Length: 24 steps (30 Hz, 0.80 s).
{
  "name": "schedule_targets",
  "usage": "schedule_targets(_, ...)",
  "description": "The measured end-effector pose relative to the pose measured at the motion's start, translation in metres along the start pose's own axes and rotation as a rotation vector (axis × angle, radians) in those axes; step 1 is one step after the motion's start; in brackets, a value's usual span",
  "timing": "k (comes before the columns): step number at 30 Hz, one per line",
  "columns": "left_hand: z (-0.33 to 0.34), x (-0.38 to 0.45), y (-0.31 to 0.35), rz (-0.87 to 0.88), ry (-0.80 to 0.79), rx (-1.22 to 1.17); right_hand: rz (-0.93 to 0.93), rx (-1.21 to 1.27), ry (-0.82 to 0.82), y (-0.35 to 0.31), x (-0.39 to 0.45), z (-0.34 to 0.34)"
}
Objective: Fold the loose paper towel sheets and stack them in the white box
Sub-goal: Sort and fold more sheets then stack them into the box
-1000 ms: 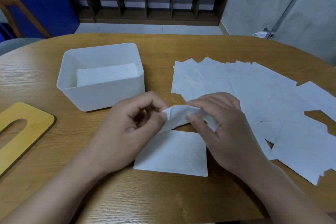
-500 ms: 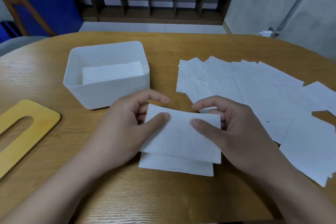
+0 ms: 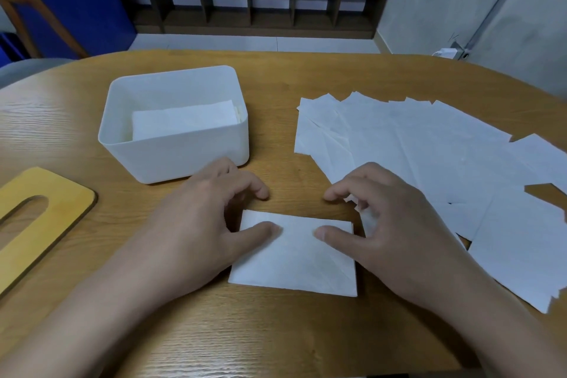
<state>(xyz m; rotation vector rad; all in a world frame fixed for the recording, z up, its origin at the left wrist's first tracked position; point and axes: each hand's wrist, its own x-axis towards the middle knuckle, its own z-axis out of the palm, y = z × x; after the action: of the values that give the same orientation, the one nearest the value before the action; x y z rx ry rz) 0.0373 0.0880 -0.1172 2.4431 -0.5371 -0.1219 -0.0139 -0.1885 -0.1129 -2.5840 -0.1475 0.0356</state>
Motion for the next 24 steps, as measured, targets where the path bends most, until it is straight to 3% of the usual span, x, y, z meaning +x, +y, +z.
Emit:
schedule_targets(9, 0.001, -0.001, 0.003, 0.043, -0.157, 0.174, 0.005, -0.039, -0.120, -0.003, -0.001, 0.003)
schedule_targets(20, 0.001, 0.002, 0.011, -0.106, -0.226, 0.012, 0.031, 0.072, -0.182, -0.009, 0.001, 0.005)
schedule_targets(24, 0.006, 0.006, 0.009, -0.101, -0.183, -0.175, 0.005, 0.220, -0.123, -0.014, 0.001, 0.002)
